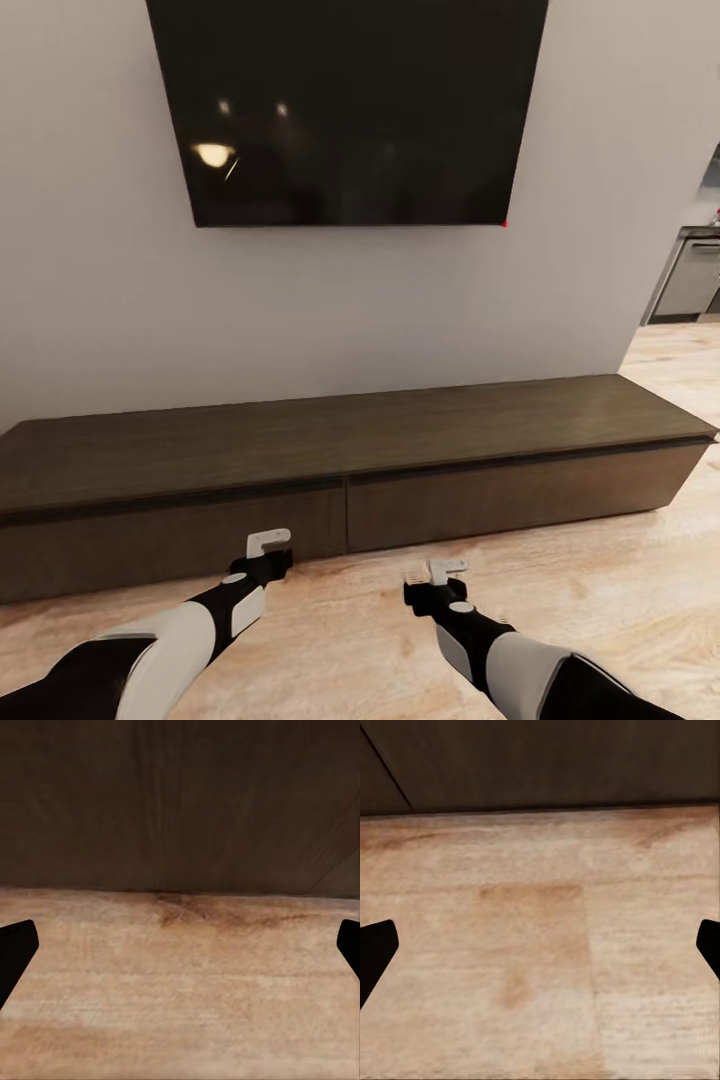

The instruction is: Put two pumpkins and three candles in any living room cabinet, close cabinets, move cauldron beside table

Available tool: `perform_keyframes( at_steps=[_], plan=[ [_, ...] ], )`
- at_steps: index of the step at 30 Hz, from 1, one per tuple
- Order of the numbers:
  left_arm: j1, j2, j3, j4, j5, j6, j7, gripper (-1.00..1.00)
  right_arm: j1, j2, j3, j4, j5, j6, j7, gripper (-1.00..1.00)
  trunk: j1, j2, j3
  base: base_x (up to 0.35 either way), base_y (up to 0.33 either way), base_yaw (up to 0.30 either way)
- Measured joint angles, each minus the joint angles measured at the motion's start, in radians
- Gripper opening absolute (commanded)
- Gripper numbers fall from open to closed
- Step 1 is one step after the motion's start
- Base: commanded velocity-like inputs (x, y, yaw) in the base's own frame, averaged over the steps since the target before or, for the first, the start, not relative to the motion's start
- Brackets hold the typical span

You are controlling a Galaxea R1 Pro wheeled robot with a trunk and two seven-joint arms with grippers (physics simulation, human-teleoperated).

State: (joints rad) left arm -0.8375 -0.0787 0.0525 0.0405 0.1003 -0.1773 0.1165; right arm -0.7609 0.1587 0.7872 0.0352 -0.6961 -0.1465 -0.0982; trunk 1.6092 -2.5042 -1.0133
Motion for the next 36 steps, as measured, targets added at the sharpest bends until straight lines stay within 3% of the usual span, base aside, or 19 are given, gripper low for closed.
perform_keyframes(
  at_steps=[19, 24, 29, 36],
  plan=[
    [0.002, -0.004, 0.0, 0.003, 0.0, 0.032, -0.001, 1.0, 0.012, -0.021, 0.0, 0.001, -0.003, -0.001, 0.0, 1.0, 0.0, 0.0, 0.0, 0.0, -0.051, -0.259],
    [0.002, -0.004, -0.001, 0.001, 0.0, 0.056, -0.006, 1.0, 0.012, -0.02, 0.0, 0.001, -0.003, 0.0, 0.0, 1.0, 0.0, 0.0, 0.0, 0.0, -0.188, 0.078],
    [0.002, -0.006, -0.001, 0.0, 0.0, 0.057, -0.05, 1.0, 0.012, -0.02, -0.001, 0.0, -0.003, 0.001, 0.0, 1.0, 0.0, 0.0, 0.0, 0.0, -0.035, 0.253],
    [0.001, -0.045, -0.004, -0.001, -0.002, 0.063, -0.072, 1.0, 0.012, -0.02, -0.008, -0.004, -0.005, 0.002, 0.003, 1.0, 0.0, 0.0, 0.0, 0.0, -0.004, 0.096]
  ],
)
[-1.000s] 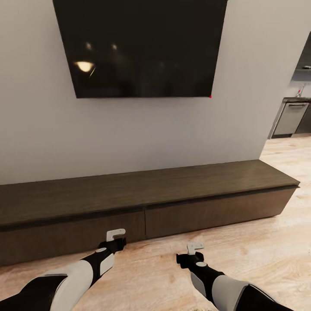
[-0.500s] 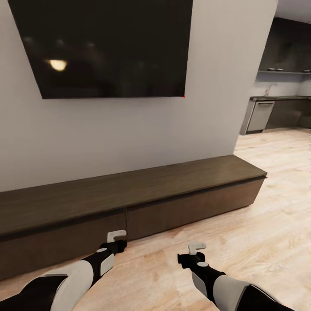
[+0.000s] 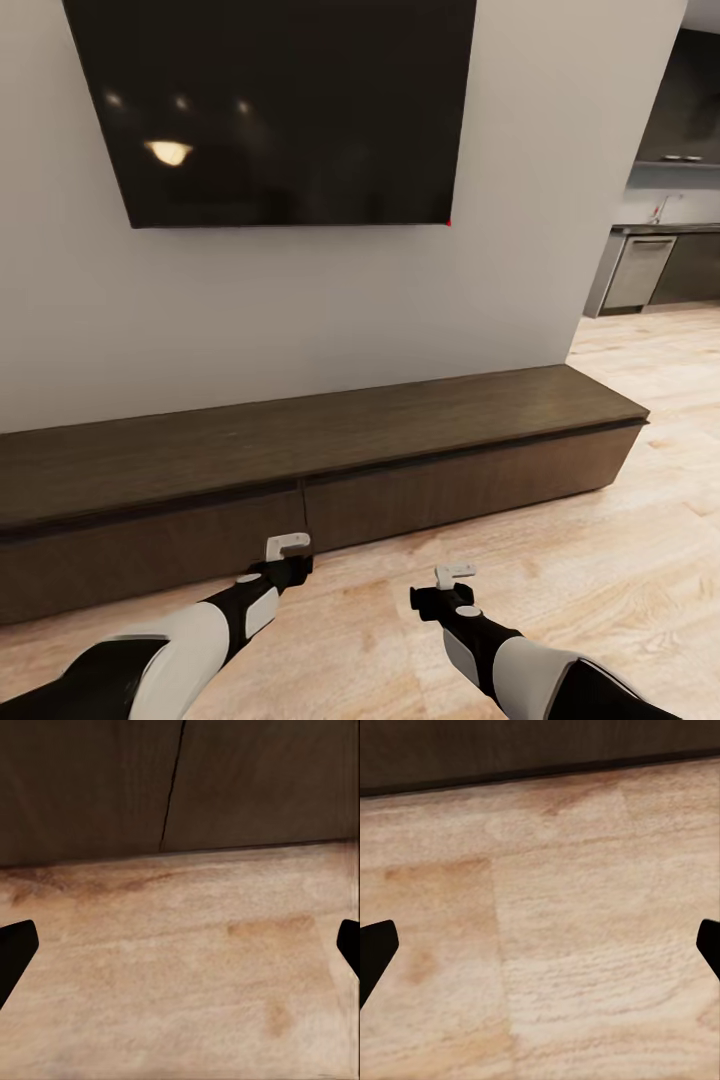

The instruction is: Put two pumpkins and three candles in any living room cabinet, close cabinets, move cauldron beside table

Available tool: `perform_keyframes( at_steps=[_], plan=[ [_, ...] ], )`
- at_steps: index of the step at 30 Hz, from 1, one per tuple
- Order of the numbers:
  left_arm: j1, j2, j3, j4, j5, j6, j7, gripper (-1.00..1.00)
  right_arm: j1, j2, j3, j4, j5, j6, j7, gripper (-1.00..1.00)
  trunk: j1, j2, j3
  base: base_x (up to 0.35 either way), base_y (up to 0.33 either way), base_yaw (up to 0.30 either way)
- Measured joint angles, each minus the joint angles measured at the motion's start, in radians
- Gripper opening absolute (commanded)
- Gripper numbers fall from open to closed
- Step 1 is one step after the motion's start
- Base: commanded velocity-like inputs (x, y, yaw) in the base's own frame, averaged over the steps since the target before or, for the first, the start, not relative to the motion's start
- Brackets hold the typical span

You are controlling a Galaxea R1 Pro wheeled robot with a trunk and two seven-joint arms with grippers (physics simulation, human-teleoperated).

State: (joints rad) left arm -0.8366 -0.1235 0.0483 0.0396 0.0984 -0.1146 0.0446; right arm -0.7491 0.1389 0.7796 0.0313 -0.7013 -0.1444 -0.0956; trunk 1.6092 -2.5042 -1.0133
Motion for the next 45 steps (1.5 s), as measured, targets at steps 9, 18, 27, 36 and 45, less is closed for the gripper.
perform_keyframes(
  at_steps=[9, 18, 27, 36, 45],
  plan=[
    [-0.002, -0.018, 0.002, -0.057, -0.001, 0.068, -0.05, 1.0, 0.0, -0.001, -0.004, -0.001, -0.005, 0.003, 0.001, 1.0, 0.0, 0.0, 0.0, 0.0, 0.0, 0.002],
    [-0.002, -0.02, 0.002, -0.341, 0.0, 0.316, -0.134, 1.0, 0.0, -0.002, -0.005, -0.001, -0.007, 0.003, 0.002, 1.0, 0.0, 0.0, 0.0, 0.0, 0.0, 0.0],
    [0.017, -0.023, -0.001, -0.689, 0.005, 0.585, -0.139, 1.0, 0.0, -0.002, -0.005, -0.001, -0.007, 0.001, 0.004, 1.0, 0.0, 0.0, 0.0, 0.0, 0.0, 0.0],
    [0.068, -0.03, -0.012, -1.154, 0.104, 0.909, -0.186, 1.0, 0.0, -0.002, -0.006, -0.001, -0.011, 0.0, 0.004, 1.0, 0.0, 0.0, 0.0, 0.0, 0.0, 0.0],
    [0.072, -0.024, -0.027, -1.509, 0.389, 1.131, -0.199, 1.0, 0.0, 0.0, -0.005, -0.02, -0.091, 0.001, 0.007, 1.0, 0.0, 0.0, 0.0, 0.0, 0.0, 0.0]
  ],
)
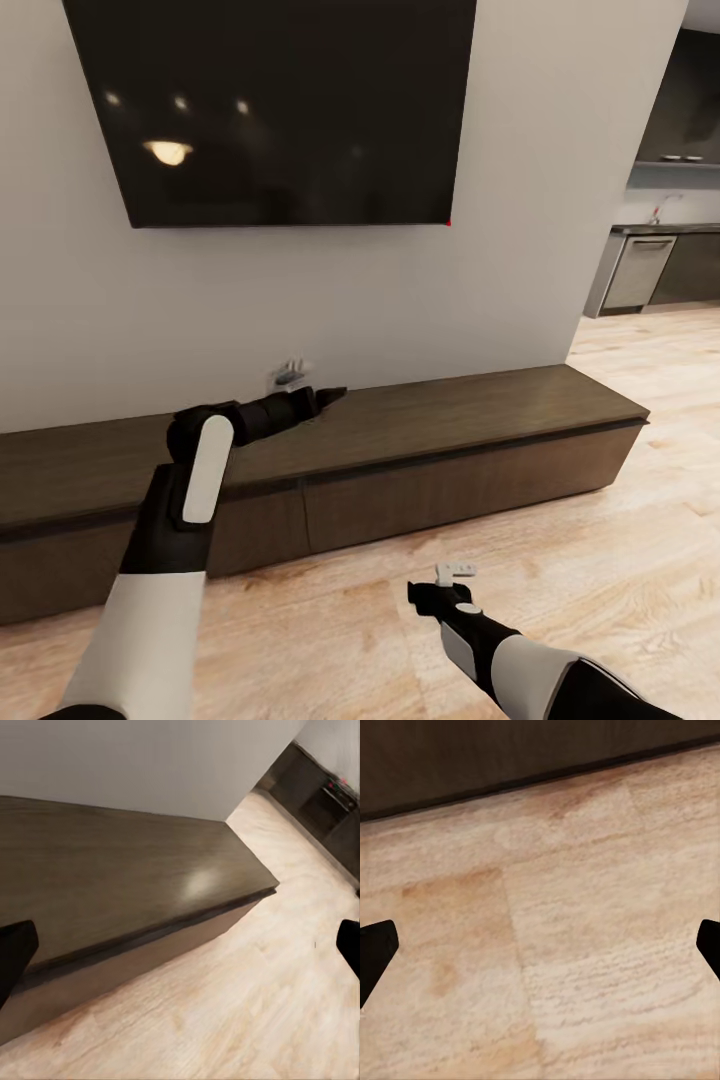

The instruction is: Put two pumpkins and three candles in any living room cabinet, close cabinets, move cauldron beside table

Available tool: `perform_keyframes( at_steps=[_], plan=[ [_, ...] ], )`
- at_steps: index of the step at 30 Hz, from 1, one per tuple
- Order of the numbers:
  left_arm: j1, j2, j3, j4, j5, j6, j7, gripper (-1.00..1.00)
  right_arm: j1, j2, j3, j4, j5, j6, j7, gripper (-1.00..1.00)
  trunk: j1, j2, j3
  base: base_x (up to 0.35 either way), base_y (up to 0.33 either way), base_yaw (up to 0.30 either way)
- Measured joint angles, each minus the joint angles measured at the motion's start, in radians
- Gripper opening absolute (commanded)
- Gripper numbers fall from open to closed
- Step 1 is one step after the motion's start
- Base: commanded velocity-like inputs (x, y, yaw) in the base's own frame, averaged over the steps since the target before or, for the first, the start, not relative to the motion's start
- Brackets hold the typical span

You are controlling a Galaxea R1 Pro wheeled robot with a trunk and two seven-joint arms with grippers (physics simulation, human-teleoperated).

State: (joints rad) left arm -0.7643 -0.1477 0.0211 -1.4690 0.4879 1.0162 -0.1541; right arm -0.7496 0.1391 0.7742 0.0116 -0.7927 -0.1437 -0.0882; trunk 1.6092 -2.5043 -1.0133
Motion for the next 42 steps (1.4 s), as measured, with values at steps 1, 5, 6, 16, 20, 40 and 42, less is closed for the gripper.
perform_keyframes(
  at_steps=[1, 5, 6, 16, 20, 40, 42],
  plan=[
    [0.0, 0.001, 0.001, -0.002, 0.02, 0.001, 0.0, 1.0, -0.001, 0.0, 0.0, -0.002, -0.001, 0.0, 0.0, 1.0, 0.0, 0.0, 0.0, 0.0, 0.0, 0.0],
    [-0.001, 0.017, 0.006, 0.005, 0.173, 0.004, 0.001, 1.0, -0.001, 0.0, 0.0, -0.005, -0.002, 0.0, 0.002, 1.0, 0.0, 0.0, 0.0, 0.0, 0.0, 0.0],
    [-0.002, 0.024, 0.006, 0.013, 0.215, 0.004, 0.002, 1.0, -0.002, 0.0, 0.0, -0.006, -0.002, -0.001, 0.004, 1.0, 0.0, 0.0, 0.0, 0.0, 0.0, 0.0],
    [-0.008, 0.124, 0.005, 0.045, 0.457, 0.002, 0.005, 1.0, -0.002, -0.001, -0.002, -0.031, -0.007, 0.0, 0.072, 1.0, 0.0, 0.0, 0.0, 0.0, 0.0, 0.0],
    [-0.017, 0.137, 0.005, 0.023, 0.462, 0.013, -0.005, 1.0, -0.02, 0.002, 0.003, -0.009, -0.012, -0.014, 0.07, 1.0, 0.0, 0.0, 0.0, 0.0, 0.0, 0.0],
    [-0.015, 0.172, -0.014, 0.021, 0.462, -0.003, -0.002, 1.0, 0.003, -0.033, 0.001, 0.013, -0.021, -0.006, 0.074, 1.0, 0.0, 0.0, 0.007, 0.0, -0.156, 0.104],
    [-0.015, 0.172, -0.015, 0.022, 0.461, -0.003, -0.002, 1.0, 0.003, -0.033, 0.001, 0.013, -0.021, -0.005, 0.075, 1.0, 0.0, 0.0, 0.009, 0.0, -0.051, 0.253]
  ],
)
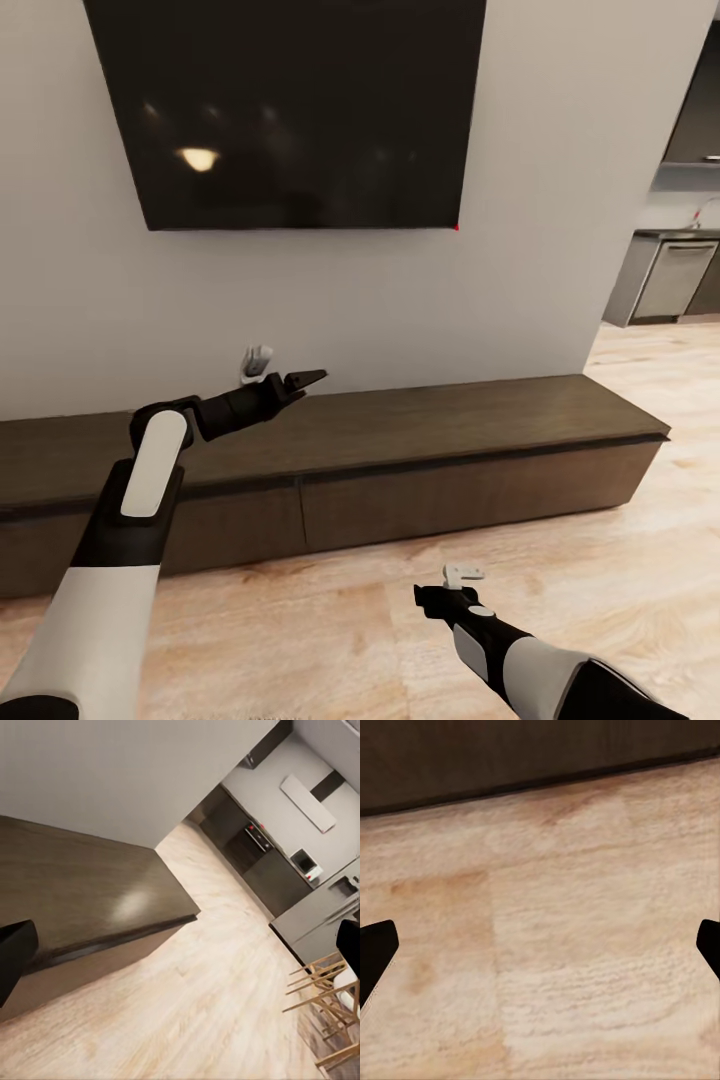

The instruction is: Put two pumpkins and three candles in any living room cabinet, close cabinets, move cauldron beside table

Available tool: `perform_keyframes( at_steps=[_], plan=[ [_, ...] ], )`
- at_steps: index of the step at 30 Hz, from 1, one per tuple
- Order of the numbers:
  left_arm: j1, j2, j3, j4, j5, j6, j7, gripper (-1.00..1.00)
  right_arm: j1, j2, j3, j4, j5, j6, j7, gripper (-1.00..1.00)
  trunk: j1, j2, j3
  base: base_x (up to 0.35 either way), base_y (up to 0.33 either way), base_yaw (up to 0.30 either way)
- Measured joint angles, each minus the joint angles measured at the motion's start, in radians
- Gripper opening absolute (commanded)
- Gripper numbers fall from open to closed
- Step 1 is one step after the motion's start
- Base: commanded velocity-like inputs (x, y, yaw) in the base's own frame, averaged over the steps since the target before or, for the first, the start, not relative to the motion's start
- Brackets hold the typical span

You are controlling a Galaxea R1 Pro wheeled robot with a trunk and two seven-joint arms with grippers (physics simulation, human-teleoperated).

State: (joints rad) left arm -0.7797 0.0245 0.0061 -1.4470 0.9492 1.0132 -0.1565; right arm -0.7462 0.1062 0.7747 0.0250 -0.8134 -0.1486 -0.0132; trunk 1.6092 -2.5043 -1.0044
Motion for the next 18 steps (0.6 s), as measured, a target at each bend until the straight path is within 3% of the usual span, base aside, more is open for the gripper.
perform_keyframes(
  at_steps=[7, 15, 18],
  plan=[
    [0.0, 0.0, -0.001, 0.0, 0.0, 0.001, -0.001, 1.0, 0.0, -0.001, 0.0, 0.0, -0.001, 0.0, 0.005, 1.0, 0.0, 0.0, 0.005, 0.0, -0.011, 0.223],
    [0.0, 0.0, 0.001, -0.001, 0.001, 0.001, -0.005, 1.0, 0.0, -0.001, -0.009, -0.002, -0.008, 0.0, 0.0, 1.0, 0.0, 0.0, 0.006, 0.0, -0.001, 0.032],
    [0.0, 0.0, 0.001, -0.001, 0.001, 0.001, -0.006, 1.0, 0.0, -0.002, -0.012, -0.003, -0.029, -0.002, -0.033, 1.0, 0.0, 0.0, 0.006, 0.0, 0.0, 0.003]
  ],
)
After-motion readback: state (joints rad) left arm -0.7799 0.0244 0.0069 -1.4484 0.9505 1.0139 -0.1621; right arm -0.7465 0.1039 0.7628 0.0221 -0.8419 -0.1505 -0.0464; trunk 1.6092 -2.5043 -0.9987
